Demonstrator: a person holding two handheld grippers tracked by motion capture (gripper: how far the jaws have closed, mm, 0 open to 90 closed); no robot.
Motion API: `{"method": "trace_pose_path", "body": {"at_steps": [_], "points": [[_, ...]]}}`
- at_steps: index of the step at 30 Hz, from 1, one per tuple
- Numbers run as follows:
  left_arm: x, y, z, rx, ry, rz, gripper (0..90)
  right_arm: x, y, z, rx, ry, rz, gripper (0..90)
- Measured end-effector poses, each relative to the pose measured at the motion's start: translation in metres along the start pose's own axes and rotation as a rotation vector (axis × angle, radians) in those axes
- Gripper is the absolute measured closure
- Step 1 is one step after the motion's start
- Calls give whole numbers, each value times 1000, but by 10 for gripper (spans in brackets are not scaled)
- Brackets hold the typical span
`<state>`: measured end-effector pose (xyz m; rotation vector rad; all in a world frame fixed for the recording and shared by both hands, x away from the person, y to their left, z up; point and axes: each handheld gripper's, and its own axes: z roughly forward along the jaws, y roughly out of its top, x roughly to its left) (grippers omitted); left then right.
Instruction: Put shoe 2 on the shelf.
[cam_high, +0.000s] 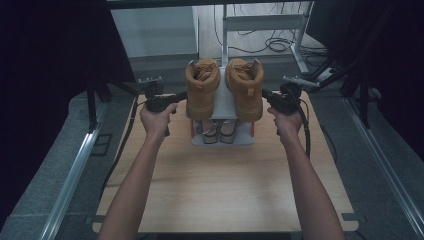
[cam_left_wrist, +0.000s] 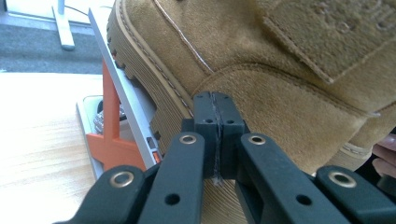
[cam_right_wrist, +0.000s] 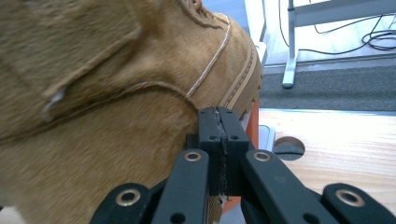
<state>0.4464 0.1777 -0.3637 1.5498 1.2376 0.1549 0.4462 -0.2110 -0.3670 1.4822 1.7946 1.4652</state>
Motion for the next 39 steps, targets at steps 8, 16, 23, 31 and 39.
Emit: {"method": "trace_pose_path", "body": {"at_steps": [8, 16, 23, 31, 39], "points": [[0, 1, 6, 4, -20, -7, 897, 10, 3, 11, 14, -16, -26, 896], [-6, 3, 11, 23, -10, 13, 897, 17, 1, 25, 7, 6, -7, 897], [-11, 1, 16, 27, 1, 40, 898, 19, -4, 29, -11, 21, -7, 899], [-12, 0, 16, 21, 2, 37, 898, 19, -5, 28, -17, 24, 2, 899], [-9, -1, 11, 24, -18, 81, 895, 19, -6, 27, -19, 26, -4, 897]]}}
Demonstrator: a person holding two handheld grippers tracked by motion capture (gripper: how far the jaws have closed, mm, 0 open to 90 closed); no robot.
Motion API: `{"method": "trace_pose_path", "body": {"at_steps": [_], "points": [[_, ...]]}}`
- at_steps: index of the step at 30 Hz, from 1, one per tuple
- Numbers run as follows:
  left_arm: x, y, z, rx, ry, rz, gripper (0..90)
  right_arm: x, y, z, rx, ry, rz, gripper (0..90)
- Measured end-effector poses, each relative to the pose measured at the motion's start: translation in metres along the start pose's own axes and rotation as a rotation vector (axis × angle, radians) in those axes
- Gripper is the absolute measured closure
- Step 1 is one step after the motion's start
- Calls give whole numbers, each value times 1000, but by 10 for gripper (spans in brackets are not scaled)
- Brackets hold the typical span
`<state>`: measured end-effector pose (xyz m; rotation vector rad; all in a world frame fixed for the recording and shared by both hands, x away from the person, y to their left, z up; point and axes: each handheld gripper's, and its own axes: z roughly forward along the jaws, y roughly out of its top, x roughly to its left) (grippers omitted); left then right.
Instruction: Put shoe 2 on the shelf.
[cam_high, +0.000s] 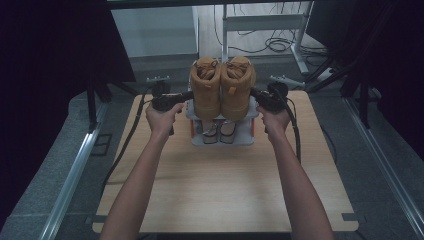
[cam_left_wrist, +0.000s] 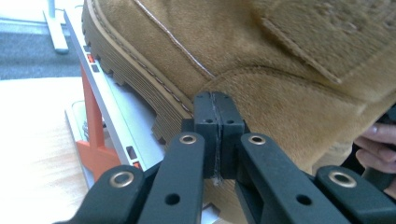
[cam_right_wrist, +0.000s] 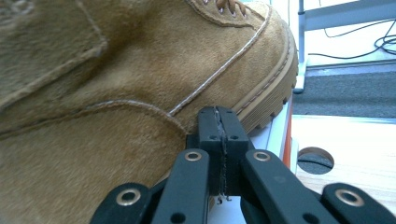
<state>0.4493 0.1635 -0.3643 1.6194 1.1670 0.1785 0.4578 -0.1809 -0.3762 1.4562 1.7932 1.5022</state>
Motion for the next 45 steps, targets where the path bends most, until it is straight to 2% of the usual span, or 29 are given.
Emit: {"method": "trace_pose_path", "body": {"at_steps": [2, 5, 9, 16, 21, 24, 27, 34, 39, 41, 43, 45], "points": [[0, -1, -4, -15, 14, 13, 893, 0, -2, -2, -9, 5, 12, 897], [1, -1, -14, -31, 12, 11, 893, -1, -3, -7, -28, 18, 33, 897], [3, -3, -26, -54, 10, 7, 891, 0, 0, -17, -53, 34, 35, 896], [8, -8, -40, -72, 2, -14, 878, -1, -1, -36, -58, 63, 26, 892], [6, -16, -46, -81, -28, -14, 876, -9, -4, -45, -57, 86, 37, 874], [5, -22, -49, -80, -28, 1, 873, -14, -6, -49, -62, 97, 47, 872], [6, -28, -54, -94, -40, -8, 864, -18, -11, -57, -77, 117, 59, 867], [8, -53, -74, -119, -55, -6, 826, -25, -26, -85, -120, 136, 55, 858], [11, -76, -82, -107, -62, -5, 788, -27, -41, -100, -125, 130, 48, 819], [12, -84, -84, -108, -80, -21, 782, -27, -48, -103, -131, 134, 47, 800], [12, -91, -86, -110, -72, -8, 764, -27, -57, -106, -133, 140, 51, 763], [11, -99, -87, -111, -74, -6, 735, -27, -66, -108, -126, 140, 48, 689]]}}
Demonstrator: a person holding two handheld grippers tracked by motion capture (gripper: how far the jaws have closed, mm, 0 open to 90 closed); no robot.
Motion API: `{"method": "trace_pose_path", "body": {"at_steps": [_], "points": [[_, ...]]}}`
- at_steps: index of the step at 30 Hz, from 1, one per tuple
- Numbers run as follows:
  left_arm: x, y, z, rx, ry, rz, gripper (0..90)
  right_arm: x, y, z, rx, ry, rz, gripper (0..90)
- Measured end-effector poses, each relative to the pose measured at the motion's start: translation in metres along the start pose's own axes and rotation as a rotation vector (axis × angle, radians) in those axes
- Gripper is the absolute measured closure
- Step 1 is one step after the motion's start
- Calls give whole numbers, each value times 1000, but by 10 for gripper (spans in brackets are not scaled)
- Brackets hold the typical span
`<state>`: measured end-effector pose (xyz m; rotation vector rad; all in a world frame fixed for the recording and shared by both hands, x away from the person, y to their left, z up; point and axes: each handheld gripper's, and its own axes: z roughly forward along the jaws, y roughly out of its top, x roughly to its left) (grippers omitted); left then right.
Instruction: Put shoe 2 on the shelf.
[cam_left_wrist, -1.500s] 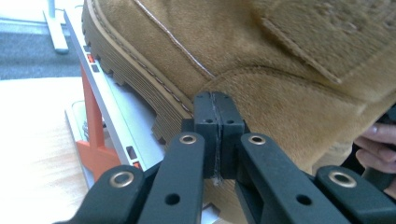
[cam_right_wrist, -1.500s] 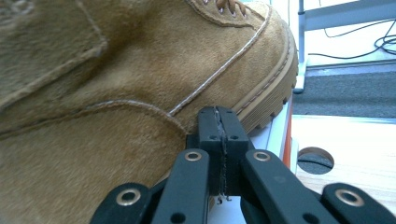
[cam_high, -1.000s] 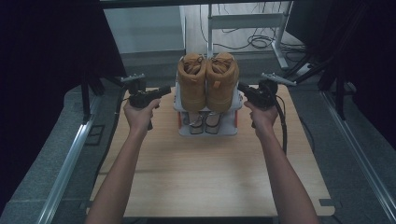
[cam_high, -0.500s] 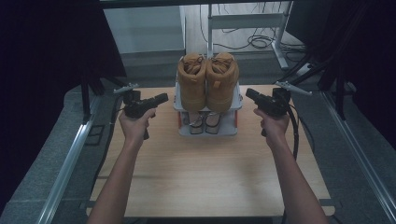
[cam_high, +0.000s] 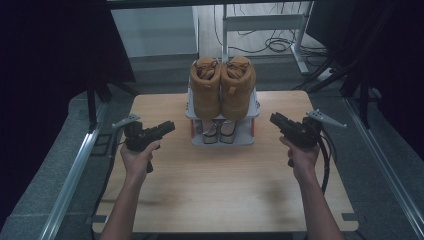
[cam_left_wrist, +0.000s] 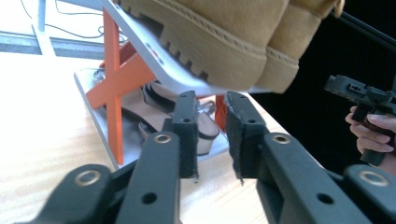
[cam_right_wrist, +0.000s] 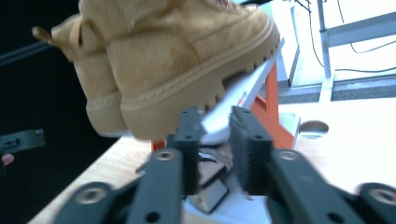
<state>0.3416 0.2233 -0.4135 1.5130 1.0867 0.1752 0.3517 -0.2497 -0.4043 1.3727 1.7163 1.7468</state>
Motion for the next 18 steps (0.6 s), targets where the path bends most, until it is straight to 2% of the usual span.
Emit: {"method": "trace_pose_path", "body": {"at_steps": [4, 9, 12, 15, 17, 18], "points": [[-1, -18, -3, 19, 40, 30, 650, 2, -19, -6, 25, -14, -22, 578], [-1, -44, -2, 68, 102, 82, 569, 4, -46, -12, 60, -7, -35, 527], [1, -61, -3, 89, 113, 93, 538, 5, -64, -16, 97, -10, -77, 511], [1, -78, -1, 126, 133, 127, 512, 4, -81, -19, 125, -7, -83, 505], [-1, -87, 2, 175, 164, 181, 482, 3, -92, -20, 145, -12, -90, 502], [-2, -90, 2, 185, 158, 189, 474, 2, -97, -21, 156, -11, -93, 501]]}}
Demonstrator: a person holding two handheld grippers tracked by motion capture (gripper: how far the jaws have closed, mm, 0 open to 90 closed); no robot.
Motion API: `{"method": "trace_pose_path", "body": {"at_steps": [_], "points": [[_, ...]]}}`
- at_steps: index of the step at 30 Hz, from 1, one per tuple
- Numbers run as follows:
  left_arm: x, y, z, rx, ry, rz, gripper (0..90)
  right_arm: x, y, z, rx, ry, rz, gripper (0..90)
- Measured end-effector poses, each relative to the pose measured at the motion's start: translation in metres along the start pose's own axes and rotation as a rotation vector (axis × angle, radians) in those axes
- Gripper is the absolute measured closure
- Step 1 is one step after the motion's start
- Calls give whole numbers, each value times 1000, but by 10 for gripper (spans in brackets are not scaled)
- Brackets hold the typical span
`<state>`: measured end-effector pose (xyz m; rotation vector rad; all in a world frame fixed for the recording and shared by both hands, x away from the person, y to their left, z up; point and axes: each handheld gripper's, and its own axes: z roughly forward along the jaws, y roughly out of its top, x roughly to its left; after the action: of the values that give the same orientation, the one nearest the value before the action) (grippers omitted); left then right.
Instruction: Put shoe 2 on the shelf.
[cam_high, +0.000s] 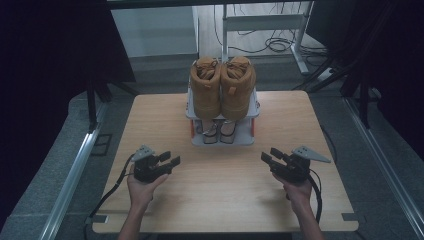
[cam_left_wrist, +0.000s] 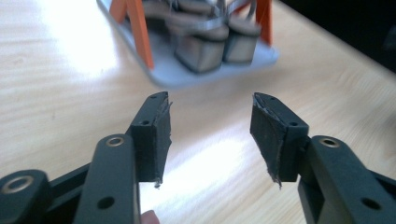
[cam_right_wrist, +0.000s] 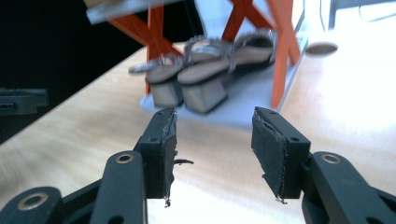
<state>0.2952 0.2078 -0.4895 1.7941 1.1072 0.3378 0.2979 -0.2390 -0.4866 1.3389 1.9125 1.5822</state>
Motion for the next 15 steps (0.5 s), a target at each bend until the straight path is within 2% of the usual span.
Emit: {"method": "trace_pose_path", "body": {"at_steps": [2, 5, 7, 8, 11, 15], "points": [[-1, -6, 1, -3, -49, -32, 472, 0, -10, 2, 17, 4, 12, 500], [-1, -14, 2, 10, -42, -31, 466, 0, -22, 5, 46, 7, 14, 498], [-3, -17, 3, 30, -24, -12, 463, 0, -27, 7, 72, 4, 8, 493], [-4, -18, 3, 35, -30, -8, 463, 0, -28, 7, 80, 2, 4, 488], [-11, -22, 0, 40, -33, 5, 463, 0, -33, 7, 96, -3, 0, 479], [-13, -24, -1, 46, -30, 21, 460, 0, -36, 9, 101, -22, -6, 469]]}}
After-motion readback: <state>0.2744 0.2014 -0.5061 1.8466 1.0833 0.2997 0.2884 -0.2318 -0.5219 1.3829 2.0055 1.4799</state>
